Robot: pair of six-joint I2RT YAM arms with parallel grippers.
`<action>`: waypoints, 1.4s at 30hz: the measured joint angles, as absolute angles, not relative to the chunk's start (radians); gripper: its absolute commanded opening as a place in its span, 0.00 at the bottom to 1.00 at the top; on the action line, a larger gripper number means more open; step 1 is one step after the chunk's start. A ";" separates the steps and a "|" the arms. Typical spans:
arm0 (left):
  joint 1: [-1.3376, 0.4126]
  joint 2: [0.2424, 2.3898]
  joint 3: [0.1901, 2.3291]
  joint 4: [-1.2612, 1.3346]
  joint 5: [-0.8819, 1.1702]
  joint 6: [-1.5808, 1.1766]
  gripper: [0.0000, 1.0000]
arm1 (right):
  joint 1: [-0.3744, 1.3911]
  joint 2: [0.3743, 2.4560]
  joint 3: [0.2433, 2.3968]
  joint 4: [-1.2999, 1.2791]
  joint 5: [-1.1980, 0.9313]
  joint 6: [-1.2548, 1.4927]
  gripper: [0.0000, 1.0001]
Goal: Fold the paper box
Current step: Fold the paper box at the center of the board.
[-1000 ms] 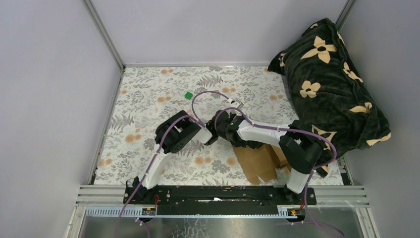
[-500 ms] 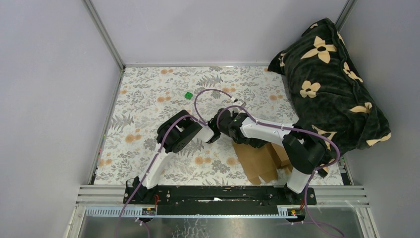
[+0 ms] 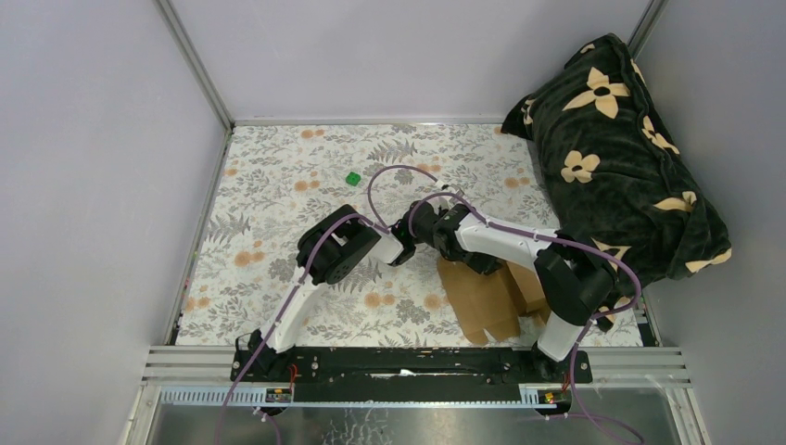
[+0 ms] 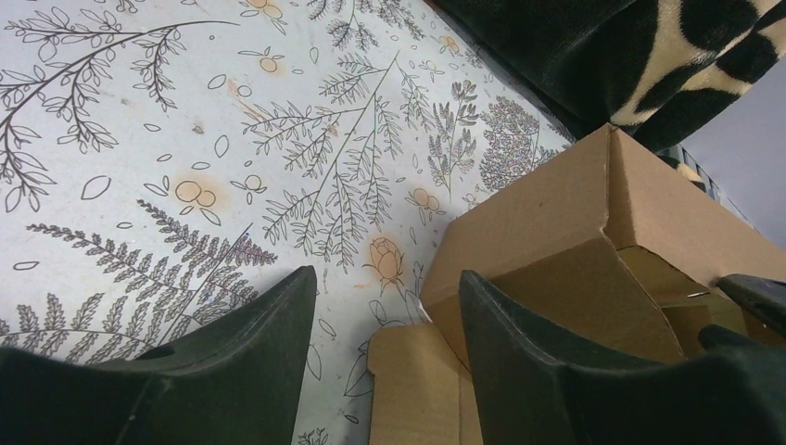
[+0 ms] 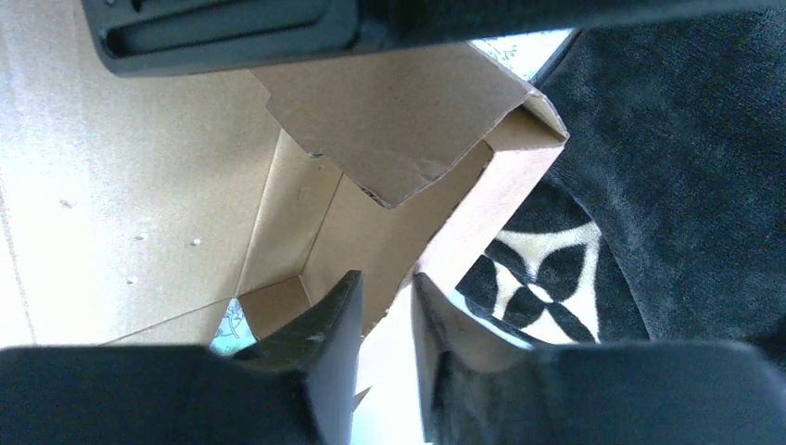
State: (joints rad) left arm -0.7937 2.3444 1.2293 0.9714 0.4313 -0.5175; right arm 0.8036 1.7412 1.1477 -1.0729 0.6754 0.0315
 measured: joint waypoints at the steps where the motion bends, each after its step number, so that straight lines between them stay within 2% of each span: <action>1: -0.794 2.346 1.232 0.971 0.433 -0.519 0.66 | 0.800 1.740 1.148 -1.073 0.670 0.026 0.43; 4: -0.794 2.347 1.240 0.963 0.436 -0.518 0.66 | 0.792 1.735 1.149 -1.073 0.661 0.015 0.50; 11: -0.794 2.348 1.281 0.904 0.447 -0.490 0.65 | 0.745 1.694 1.149 -1.064 0.565 -0.018 0.54; 21: -0.794 2.346 1.304 0.909 0.453 -0.475 0.64 | 0.697 1.629 1.149 -1.036 0.394 -0.032 0.55; 27: -0.794 2.326 1.293 0.905 0.457 -0.468 0.65 | 0.675 1.600 1.149 -1.024 0.289 -0.038 0.60; 38: -0.794 2.323 1.294 0.874 0.464 -0.479 0.65 | 0.572 1.575 1.149 -1.003 -0.002 -0.099 0.61; 42: -0.798 2.333 1.292 0.858 0.457 -0.495 0.64 | 0.495 1.570 1.154 -0.954 -0.005 0.000 0.62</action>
